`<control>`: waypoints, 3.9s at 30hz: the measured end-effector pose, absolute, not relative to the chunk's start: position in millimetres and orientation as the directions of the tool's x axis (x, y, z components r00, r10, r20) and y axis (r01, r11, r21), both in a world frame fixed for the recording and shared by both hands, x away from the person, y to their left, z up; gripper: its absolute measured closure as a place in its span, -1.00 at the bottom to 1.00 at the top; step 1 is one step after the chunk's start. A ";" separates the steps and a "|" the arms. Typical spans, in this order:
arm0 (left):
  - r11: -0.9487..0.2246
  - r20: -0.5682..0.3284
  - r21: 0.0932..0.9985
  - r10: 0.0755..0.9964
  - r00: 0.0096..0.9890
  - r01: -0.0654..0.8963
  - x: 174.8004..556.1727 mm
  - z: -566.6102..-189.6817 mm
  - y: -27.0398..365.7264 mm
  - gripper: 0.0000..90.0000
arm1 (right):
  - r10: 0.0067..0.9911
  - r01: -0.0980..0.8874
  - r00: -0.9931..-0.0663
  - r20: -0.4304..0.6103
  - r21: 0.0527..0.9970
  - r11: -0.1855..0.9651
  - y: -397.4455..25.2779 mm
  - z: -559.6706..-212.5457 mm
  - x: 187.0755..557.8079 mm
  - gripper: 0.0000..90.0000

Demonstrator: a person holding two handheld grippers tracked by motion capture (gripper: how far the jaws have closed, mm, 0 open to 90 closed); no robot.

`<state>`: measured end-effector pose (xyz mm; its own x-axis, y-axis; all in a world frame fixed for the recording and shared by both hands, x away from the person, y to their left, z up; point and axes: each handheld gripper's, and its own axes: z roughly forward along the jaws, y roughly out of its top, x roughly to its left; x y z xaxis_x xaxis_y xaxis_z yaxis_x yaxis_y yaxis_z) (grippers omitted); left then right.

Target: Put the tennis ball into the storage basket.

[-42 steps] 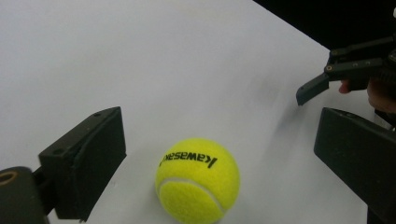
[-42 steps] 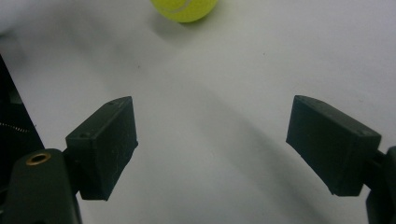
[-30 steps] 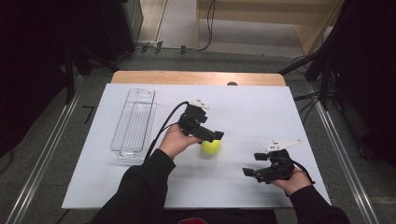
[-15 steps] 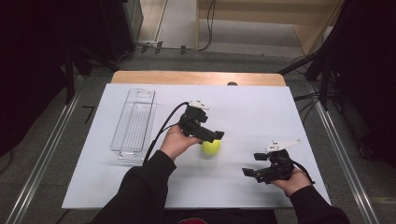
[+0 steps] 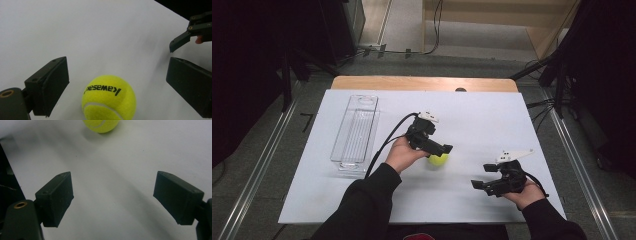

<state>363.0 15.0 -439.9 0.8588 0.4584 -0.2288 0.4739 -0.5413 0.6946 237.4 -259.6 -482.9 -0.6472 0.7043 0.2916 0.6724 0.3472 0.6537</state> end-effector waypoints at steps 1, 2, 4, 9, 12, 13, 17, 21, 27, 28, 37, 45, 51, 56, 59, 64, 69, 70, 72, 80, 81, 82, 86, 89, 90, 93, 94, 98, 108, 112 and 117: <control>-0.537 -0.234 0.696 0.459 0.857 0.477 363.1 -441.1 15.2 -0.89 | 0.704 0.673 -0.647 0.292 0.653 0.347 -259.7 -482.9 237.3 -0.69; -0.539 -0.234 0.692 0.461 0.856 0.480 363.4 -442.2 15.5 -0.89 | 0.704 0.673 -0.647 0.292 0.653 0.347 -259.7 -482.9 237.3 -0.69; -0.539 -0.236 0.689 0.465 0.853 0.485 363.6 -444.4 15.7 -0.89 | 0.705 0.673 -0.646 0.292 0.653 0.347 -259.7 -482.9 237.1 -0.69; -0.556 -0.233 0.673 0.465 0.854 0.487 364.0 -448.6 15.8 -0.89 | 0.705 0.672 -0.648 0.289 0.653 0.350 -259.8 -482.9 237.0 -0.69; -0.563 -0.231 0.666 0.467 0.853 0.489 363.9 -451.8 15.6 -0.89 | 0.705 0.670 -0.649 0.286 0.653 0.353 -259.5 -483.0 236.9 -0.69; -0.565 -0.227 0.665 0.470 0.853 0.488 363.7 -452.5 15.5 -0.89 | 0.706 0.673 -0.647 0.287 0.651 0.352 -259.1 -482.8 236.8 -0.69; -0.575 -0.223 0.653 0.475 0.851 0.493 363.1 -456.9 14.5 -0.87 | 0.704 0.669 -0.651 0.284 0.652 0.356 -259.1 -482.9 236.7 -0.69; -0.582 -0.228 0.644 0.473 0.851 0.496 362.9 -459.9 13.6 -0.87 | 0.705 0.671 -0.649 0.286 0.652 0.353 -259.3 -482.7 236.5 -0.69; -0.596 -0.232 0.631 0.466 0.854 0.496 362.4 -464.7 11.8 -0.87 | 0.704 0.670 -0.650 0.286 0.652 0.355 -259.4 -482.6 236.4 -0.69; -0.601 -0.229 0.626 0.468 0.854 0.497 362.1 -465.8 11.1 -0.87 | 0.703 0.670 -0.651 0.286 0.653 0.354 -259.4 -482.7 236.4 -0.69; -0.620 -0.227 0.601 0.472 0.852 0.504 360.3 -476.9 9.0 -0.87 | 0.703 0.669 -0.652 0.285 0.654 0.354 -259.6 -482.6 236.2 -0.69; -0.639 -0.224 0.579 0.473 0.852 0.507 360.0 -488.1 9.6 -0.87 | 0.703 0.670 -0.651 0.286 0.651 0.356 -260.1 -482.7 236.4 -0.69; -0.673 -0.209 0.545 0.468 0.858 0.500 359.1 -495.9 7.9 -0.87 | 0.705 0.672 -0.649 0.286 0.650 0.355 -260.2 -482.6 236.0 -0.69; -0.682 -0.192 0.546 0.462 0.866 0.486 357.8 -497.3 6.7 -0.87 | 0.705 0.672 -0.649 0.286 0.649 0.356 -260.6 -482.5 236.0 -0.69; -0.683 -0.185 0.551 0.459 0.869 0.479 356.9 -498.0 7.2 -0.87 | 0.705 0.672 -0.649 0.285 0.650 0.356 -260.6 -482.5 235.9 -0.69; -0.693 -0.158 0.553 0.459 0.874 0.463 355.0 -498.4 6.6 -0.87 | 0.706 0.672 -0.649 0.284 0.649 0.357 -260.6 -482.4 235.7 -0.69; -0.691 -0.129 0.562 0.471 0.873 0.455 352.9 -498.2 7.6 -0.74 | 0.706 0.672 -0.649 0.283 0.649 0.358 -260.6 -482.4 235.8 -0.69; -0.688 -0.122 0.568 0.472 0.873 0.451 352.6 -498.6 8.1 -0.68 | 0.706 0.672 -0.649 0.283 0.649 0.358 -260.6 -482.4 235.8 -0.69; -0.695 -0.117 0.566 0.464 0.878 0.443 352.7 -498.4 9.0 -0.68 | 0.706 0.672 -0.650 0.283 0.649 0.358 -260.6 -482.4 235.8 -0.69; -0.694 -0.110 0.585 0.444 0.889 0.419 349.2 -498.4 8.4 -0.45 | 0.706 0.671 -0.651 0.281 0.648 0.361 -260.6 -482.5 235.7 -0.69; -0.698 -0.103 0.587 0.438 0.893 0.409 348.5 -498.6 7.8 -0.45 | 0.705 0.671 -0.651 0.281 0.648 0.361 -260.6 -482.6 235.7 -0.69; -0.700 -0.099 0.587 0.437 0.894 0.407 348.2 -498.6 7.6 -0.45 | 0.705 0.671 -0.651 0.281 0.648 0.361 -260.7 -482.6 235.7 -0.69; -0.698 -0.102 0.590 0.436 0.894 0.407 348.3 -498.8 8.3 -0.44 | 0.705 0.671 -0.651 0.280 0.646 0.363 -260.6 -482.7 235.5 -0.69; -0.696 -0.102 0.591 0.436 0.894 0.407 348.2 -498.8 8.3 -0.44 | 0.706 0.671 -0.651 0.280 0.647 0.363 -260.5 -482.7 235.5 -0.69; -0.696 -0.102 0.592 0.436 0.894 0.407 348.1 -498.8 8.2 -0.43 | 0.705 0.670 -0.652 0.280 0.647 0.363 -260.4 -482.7 235.5 -0.69; -0.694 -0.105 0.592 0.439 0.892 0.411 348.2 -498.6 8.1 -0.43 | 0.705 0.671 -0.652 0.280 0.645 0.365 -260.5 -482.8 235.6 -0.69; -0.693 -0.105 0.592 0.441 0.891 0.412 348.2 -498.6 8.0 -0.43 | 0.704 0.672 -0.652 0.281 0.645 0.365 -260.5 -482.8 235.6 -0.69; -0.694 -0.105 0.589 0.443 0.891 0.414 347.9 -497.7 7.8 -0.43 | 0.704 0.671 -0.653 0.281 0.646 0.365 -260.5 -482.9 235.6 -0.69; -0.690 -0.121 0.590 0.438 0.891 0.419 349.4 -487.5 11.3 -0.43 | 0.703 0.671 -0.653 0.281 0.644 0.366 -259.8 -483.1 235.5 -0.69; -0.672 -0.158 0.594 0.442 0.883 0.443 350.2 -482.7 13.0 -0.43 | 0.702 0.671 -0.654 0.281 0.644 0.367 -259.8 -483.2 235.6 -0.69; -0.666 -0.165 0.597 0.444 0.881 0.447 350.2 -474.9 15.6 -0.43 | 0.701 0.671 -0.655 0.282 0.643 0.368 -259.7 -483.2 235.5 -0.69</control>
